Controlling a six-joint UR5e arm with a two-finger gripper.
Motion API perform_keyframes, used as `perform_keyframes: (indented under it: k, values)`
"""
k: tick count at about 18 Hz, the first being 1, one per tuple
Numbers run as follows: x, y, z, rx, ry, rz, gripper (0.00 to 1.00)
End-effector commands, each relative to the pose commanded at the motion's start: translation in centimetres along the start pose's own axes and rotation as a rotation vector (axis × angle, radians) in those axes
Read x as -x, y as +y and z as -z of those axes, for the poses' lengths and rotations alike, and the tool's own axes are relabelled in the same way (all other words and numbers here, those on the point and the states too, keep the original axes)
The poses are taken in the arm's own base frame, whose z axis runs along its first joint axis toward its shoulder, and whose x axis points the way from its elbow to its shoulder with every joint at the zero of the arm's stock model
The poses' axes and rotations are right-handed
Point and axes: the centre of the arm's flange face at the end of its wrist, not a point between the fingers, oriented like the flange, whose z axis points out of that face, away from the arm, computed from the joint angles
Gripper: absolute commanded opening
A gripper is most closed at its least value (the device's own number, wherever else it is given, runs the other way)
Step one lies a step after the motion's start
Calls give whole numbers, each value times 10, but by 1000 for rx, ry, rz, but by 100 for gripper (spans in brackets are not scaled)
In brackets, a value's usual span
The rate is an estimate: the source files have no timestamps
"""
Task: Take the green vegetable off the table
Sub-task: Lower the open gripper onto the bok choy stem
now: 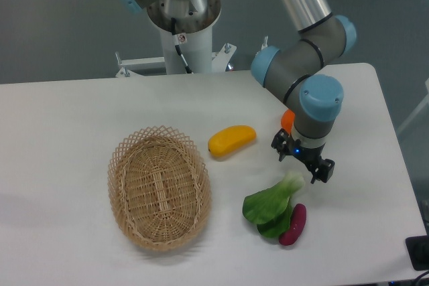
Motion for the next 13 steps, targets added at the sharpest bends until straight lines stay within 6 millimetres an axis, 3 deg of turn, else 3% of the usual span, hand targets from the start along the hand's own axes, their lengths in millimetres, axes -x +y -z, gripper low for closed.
perform_keyframes:
  k: [6,11,13]
  values:
    - [-5,-13,-18,-3,-2,-12,100]
    - [-5,-15,-18,-9,-26,-8,100]
    - [-5,-15,-19,-12,-36,-8,91]
